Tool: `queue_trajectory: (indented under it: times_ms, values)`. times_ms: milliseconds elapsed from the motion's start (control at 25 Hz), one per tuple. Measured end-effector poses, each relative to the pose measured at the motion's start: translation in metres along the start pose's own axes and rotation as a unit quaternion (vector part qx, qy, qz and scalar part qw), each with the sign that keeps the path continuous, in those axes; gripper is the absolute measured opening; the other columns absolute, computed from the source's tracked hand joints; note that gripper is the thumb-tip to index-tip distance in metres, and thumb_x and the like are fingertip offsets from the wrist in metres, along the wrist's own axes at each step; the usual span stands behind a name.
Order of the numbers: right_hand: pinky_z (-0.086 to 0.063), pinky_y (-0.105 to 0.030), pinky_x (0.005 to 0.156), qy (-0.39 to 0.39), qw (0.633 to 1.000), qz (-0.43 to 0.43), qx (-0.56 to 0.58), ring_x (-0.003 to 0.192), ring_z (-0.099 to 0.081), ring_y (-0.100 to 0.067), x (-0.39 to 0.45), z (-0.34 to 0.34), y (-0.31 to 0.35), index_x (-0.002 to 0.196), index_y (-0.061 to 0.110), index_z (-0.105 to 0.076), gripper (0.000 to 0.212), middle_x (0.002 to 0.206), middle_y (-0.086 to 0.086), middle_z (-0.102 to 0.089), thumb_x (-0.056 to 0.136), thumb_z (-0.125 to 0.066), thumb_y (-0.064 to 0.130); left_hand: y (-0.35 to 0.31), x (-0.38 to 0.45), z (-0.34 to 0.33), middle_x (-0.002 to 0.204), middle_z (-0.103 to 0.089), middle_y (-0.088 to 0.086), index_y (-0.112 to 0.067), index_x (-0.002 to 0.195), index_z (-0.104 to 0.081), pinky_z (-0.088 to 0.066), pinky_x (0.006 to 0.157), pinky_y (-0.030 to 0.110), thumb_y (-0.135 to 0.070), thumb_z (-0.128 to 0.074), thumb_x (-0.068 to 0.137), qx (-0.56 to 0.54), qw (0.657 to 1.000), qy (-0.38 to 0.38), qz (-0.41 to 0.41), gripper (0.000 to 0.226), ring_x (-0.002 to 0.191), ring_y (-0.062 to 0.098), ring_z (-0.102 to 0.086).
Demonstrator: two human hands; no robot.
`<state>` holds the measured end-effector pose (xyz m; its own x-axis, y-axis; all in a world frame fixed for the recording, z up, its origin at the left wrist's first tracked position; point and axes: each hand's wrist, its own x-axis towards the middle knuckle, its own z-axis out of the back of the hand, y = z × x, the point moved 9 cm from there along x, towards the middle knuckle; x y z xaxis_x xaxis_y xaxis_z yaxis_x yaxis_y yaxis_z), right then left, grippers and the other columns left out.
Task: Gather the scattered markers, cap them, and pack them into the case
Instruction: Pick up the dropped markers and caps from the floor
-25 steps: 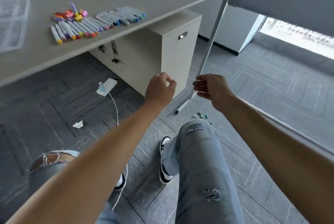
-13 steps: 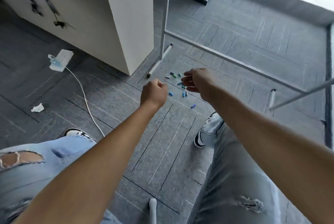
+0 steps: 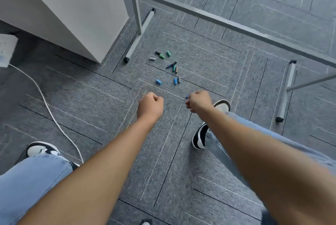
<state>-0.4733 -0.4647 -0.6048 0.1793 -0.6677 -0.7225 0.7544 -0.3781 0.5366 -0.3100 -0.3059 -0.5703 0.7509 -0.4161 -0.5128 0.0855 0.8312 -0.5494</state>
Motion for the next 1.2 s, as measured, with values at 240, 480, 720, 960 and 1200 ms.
queue_trajectory:
  times_ms: [240,480,720,960,1200]
  values:
    - [-0.058,-0.047,0.083,-0.041,0.993,-0.014,-0.112,0.091,-0.066,-0.030,0.094,-0.036,-0.038,0.103,0.009,-0.061,0.017,0.098,-0.011,-0.067,0.094,-0.055,0.021,0.022,0.096,-0.054,0.094,-0.061,0.001,-0.016,0.093,-0.057,-0.039,0.061,0.031,-0.028,-0.051,0.096,0.086,0.996,0.023,0.000,0.014,0.076,0.018,-0.055]
    - [-0.048,-0.042,0.080,-0.097,0.977,-0.009,-0.192,0.097,-0.059,-0.032,0.169,-0.048,-0.051,0.115,0.008,-0.050,0.029,0.112,-0.011,-0.061,0.098,-0.059,0.030,0.029,0.171,-0.099,0.112,-0.042,-0.001,-0.018,0.116,-0.047,-0.032,0.057,0.027,-0.028,-0.056,0.097,0.159,0.987,0.010,-0.027,0.023,0.082,0.017,-0.049]
    - [-0.041,-0.036,0.069,-0.140,0.948,0.074,-0.277,0.082,-0.055,-0.023,0.198,-0.064,-0.037,0.111,0.010,-0.052,0.016,0.106,-0.008,-0.058,0.101,-0.057,0.021,0.030,0.224,-0.134,0.123,-0.044,0.004,-0.024,0.138,-0.043,-0.044,0.056,0.023,-0.021,-0.064,0.094,0.197,0.977,-0.014,-0.082,0.049,0.085,0.016,-0.055]
    - [-0.044,-0.033,0.075,-0.075,0.952,0.150,-0.257,0.079,-0.049,-0.013,0.211,-0.082,-0.014,0.110,0.013,-0.051,0.012,0.105,-0.005,-0.052,0.105,-0.048,0.023,0.021,0.240,-0.139,0.126,-0.044,0.009,-0.014,0.114,-0.055,-0.049,0.064,0.027,-0.012,-0.065,0.094,0.221,0.968,-0.054,-0.104,0.023,0.096,0.020,-0.054]
    - [-0.044,-0.037,0.070,-0.083,0.960,0.130,-0.233,0.079,-0.050,-0.017,0.227,-0.069,0.005,0.106,0.012,-0.049,0.018,0.099,-0.006,-0.055,0.108,-0.034,0.022,0.022,0.243,-0.135,0.115,-0.049,0.011,-0.009,0.111,-0.053,-0.055,0.074,0.030,0.006,-0.057,0.092,0.225,0.961,-0.041,-0.155,0.025,0.093,0.021,-0.053]
